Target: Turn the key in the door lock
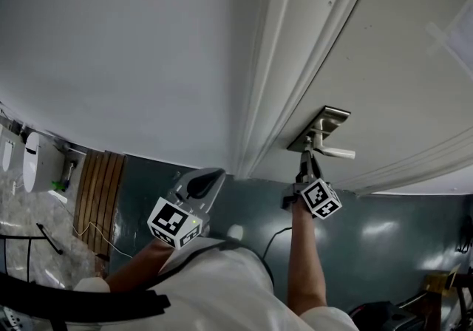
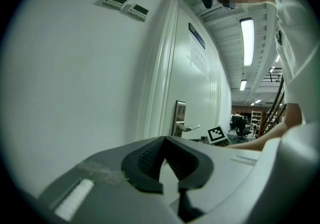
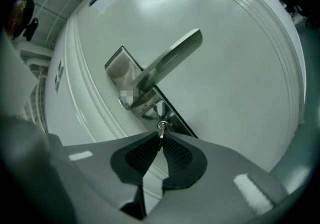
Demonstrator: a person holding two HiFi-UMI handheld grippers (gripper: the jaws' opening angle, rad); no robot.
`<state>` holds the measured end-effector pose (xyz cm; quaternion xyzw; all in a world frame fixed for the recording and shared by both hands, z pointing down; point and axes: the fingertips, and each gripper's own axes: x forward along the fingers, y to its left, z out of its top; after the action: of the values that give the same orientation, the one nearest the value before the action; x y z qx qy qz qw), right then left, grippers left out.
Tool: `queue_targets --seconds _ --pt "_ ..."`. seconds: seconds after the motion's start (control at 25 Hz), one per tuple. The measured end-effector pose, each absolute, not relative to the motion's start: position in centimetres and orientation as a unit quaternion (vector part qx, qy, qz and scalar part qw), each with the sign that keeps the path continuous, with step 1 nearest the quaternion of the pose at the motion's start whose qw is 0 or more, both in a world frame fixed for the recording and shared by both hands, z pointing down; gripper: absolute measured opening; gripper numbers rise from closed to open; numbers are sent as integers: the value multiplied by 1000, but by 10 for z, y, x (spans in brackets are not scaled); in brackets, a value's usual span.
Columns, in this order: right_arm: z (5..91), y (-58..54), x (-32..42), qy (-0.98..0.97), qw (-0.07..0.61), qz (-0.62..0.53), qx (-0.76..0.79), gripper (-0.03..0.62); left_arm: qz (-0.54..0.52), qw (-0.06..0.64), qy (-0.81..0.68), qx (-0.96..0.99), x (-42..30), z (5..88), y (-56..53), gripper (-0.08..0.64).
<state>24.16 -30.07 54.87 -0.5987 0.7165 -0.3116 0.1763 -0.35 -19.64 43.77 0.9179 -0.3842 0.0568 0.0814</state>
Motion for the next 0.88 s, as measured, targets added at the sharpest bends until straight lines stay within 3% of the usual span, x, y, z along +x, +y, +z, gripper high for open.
queue_targets --seconds 0.32,0.88 --pt "552 -300 239 725 37 -226 -650 41 56 77 -377 921 -8 435 -197 3" --pt "554 -300 237 722 -95 -126 -673 51 51 74 -360 929 -16 433 -198 3"
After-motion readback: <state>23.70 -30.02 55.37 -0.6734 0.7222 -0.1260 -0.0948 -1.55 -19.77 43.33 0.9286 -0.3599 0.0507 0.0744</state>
